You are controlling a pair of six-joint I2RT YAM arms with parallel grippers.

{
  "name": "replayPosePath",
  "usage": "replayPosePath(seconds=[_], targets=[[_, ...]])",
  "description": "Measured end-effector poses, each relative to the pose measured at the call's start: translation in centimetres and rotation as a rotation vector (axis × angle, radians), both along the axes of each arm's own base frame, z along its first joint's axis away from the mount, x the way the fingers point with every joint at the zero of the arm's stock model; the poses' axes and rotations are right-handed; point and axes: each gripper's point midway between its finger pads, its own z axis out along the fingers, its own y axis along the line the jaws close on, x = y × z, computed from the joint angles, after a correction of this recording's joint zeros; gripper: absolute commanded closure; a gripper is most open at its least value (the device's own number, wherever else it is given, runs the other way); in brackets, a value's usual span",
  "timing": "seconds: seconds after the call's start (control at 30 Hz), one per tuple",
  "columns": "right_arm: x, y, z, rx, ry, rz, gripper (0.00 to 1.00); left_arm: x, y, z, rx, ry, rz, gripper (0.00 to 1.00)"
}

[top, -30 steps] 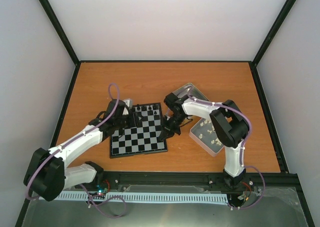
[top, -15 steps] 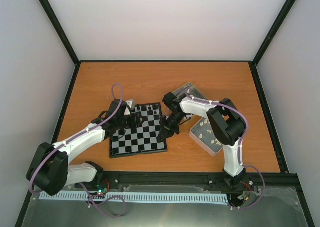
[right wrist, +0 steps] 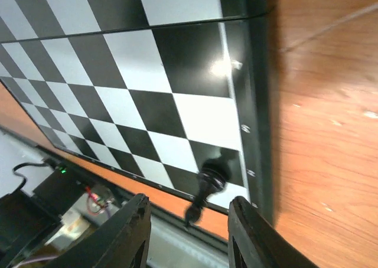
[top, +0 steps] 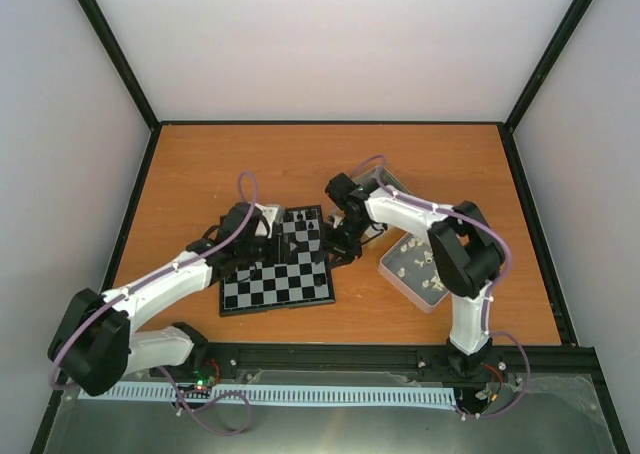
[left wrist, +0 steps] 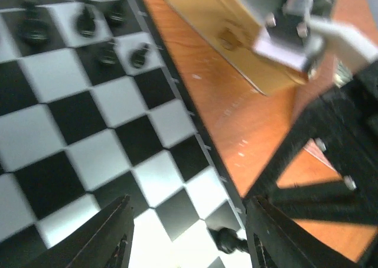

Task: Set up the chess pieces on the board
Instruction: Place the chess piece on the chessboard, then pick up the chess piece from the chessboard.

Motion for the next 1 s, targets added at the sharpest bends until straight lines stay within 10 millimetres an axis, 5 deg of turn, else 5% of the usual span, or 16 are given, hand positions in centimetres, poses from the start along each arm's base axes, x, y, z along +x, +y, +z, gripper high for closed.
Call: replayPosePath(seconds=[0.23, 0.5, 1.0], targets=[[0.1, -5.2, 2.7, -0.073, -0.269, -0.057, 0.62, -4.4, -4.5, 0.8, 0.007, -0.05, -0.203, 0.43], [2.8, -10.9, 3.7, -0.207, -0.464, -0.232, 0.62, -6.4, -6.0, -2.8, 0.148, 0.042, -0.27, 0.46], [3.7, -12.9, 2.7, -0.227, -0.505, -0.3, 0.62, -6.8, -7.2, -4.7, 0.182, 0.14, -0.298, 0.61]])
